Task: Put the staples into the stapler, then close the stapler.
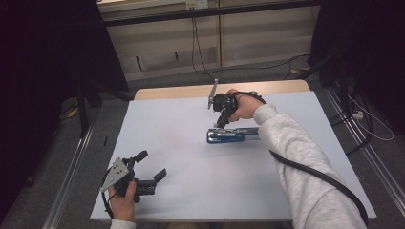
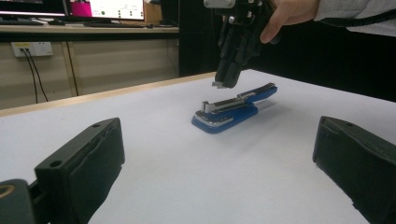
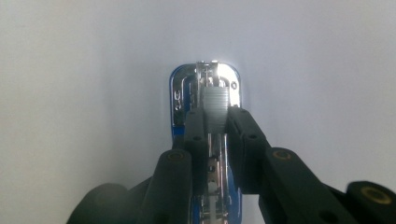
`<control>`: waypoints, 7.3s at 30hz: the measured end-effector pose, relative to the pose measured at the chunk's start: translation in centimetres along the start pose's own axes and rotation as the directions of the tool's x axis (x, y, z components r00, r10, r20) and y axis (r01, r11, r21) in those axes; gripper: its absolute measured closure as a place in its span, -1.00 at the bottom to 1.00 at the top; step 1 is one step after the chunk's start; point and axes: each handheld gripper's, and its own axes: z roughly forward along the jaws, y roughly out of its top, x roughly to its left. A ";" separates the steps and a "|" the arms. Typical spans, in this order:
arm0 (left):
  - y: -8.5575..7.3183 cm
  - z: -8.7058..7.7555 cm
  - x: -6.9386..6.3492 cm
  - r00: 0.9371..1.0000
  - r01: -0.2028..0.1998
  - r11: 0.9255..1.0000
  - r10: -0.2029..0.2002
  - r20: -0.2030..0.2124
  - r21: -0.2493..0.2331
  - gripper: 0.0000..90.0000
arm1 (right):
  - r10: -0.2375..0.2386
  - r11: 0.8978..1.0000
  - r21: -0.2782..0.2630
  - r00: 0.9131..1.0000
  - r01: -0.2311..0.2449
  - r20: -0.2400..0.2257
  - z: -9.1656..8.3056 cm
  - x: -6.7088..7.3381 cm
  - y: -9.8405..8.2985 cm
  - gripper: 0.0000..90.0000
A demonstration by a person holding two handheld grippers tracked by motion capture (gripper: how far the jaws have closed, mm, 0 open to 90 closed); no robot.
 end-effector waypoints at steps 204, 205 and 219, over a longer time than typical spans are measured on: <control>-0.3 22.2 1.4 0.997 0.076 0.840 -0.069 -0.033 0.536 1.00 | 0.662 0.726 -0.439 0.711 -0.529 0.238 -0.2 7.1 -21.3 1.00; -0.3 22.4 1.3 0.997 0.073 0.840 -0.061 -0.040 0.538 1.00 | 0.658 0.731 -0.436 0.713 -0.525 0.243 -0.1 7.1 -21.1 1.00; -0.3 22.6 1.5 0.994 0.112 0.837 -0.100 -0.051 0.535 1.00 | 0.650 0.737 -0.434 0.720 -0.519 0.243 0.5 6.7 -20.5 1.00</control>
